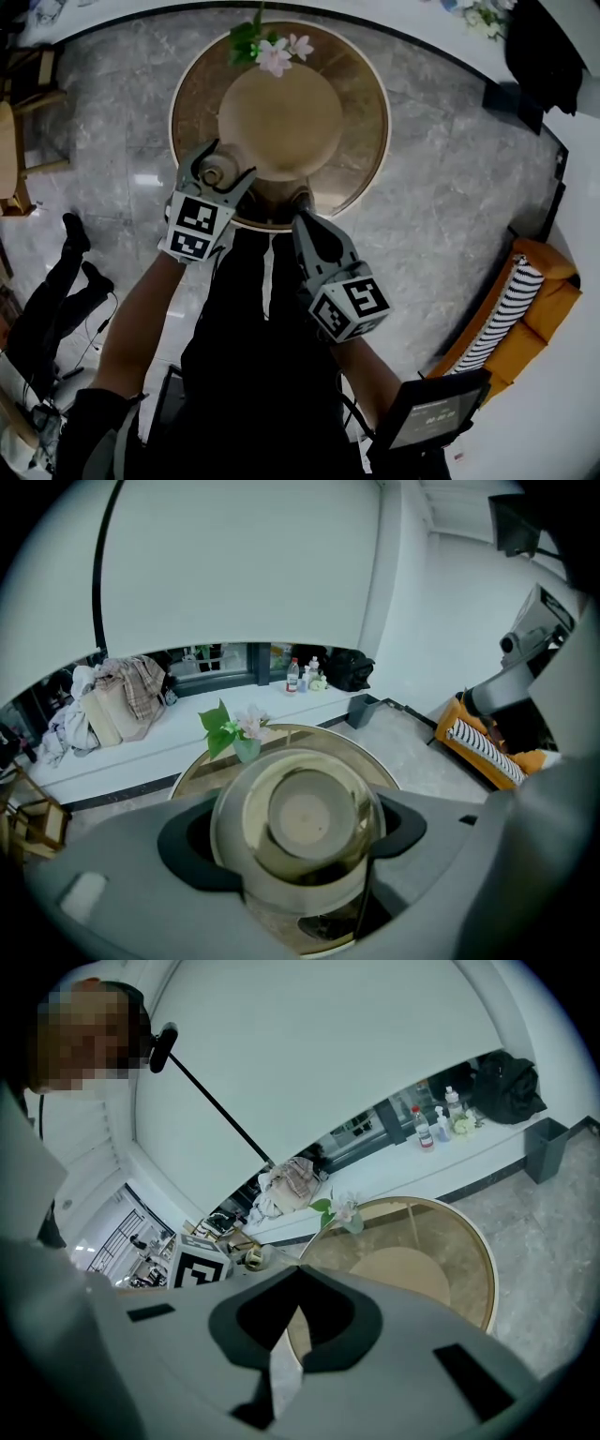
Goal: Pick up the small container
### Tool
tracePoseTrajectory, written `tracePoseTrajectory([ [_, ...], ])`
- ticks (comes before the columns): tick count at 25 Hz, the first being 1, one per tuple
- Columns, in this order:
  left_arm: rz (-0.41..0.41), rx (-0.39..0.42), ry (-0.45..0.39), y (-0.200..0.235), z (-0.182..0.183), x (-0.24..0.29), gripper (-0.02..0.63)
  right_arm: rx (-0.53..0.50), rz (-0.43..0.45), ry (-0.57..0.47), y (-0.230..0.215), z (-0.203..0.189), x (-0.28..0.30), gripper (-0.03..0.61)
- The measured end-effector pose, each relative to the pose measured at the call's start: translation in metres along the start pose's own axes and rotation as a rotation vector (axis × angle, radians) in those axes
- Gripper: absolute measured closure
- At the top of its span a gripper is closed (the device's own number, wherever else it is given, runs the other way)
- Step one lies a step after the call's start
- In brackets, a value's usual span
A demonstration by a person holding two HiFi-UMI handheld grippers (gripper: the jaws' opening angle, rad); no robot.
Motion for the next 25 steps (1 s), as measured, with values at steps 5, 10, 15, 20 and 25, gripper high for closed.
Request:
tracePoseTrajectory([
  [5,0.006,-0.005,-0.023,-0.005,0.021,-0.037,0.267,-0.009,0.027,-0.014,0.019,0.000,-0.012,0.572],
  [10,0.008,-0.010,-0.039,-0.012,0.041,-0.076,0.267,-0.028,0.050,-0.021,0.042,0.003,-0.027,0.572],
  [15,0.005,-0.037,-0.052,-0.021,0.055,-0.115,0.267,-0.039,0.073,-0.039,0.064,0.008,-0.039,0.573],
  [20,0.014,-0.077,-0.061,-0.028,0.060,-0.151,0.267,-0.058,0.094,-0.049,0.082,0.012,-0.051,0.572],
  [25,0.030,-0.089,-0.064,-0.036,0.065,-0.182,0.267,-0.072,0.107,-0.055,0.096,0.012,-0.068,0.573],
])
Point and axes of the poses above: the fingertips, and each gripper's own axes: x forward along the fingers, y to its left, z out of its top, the point moved 4 cm from there along -x, backward along the fingers, and after that the axes turned 15 degrees about x, right-handed, at the moved point
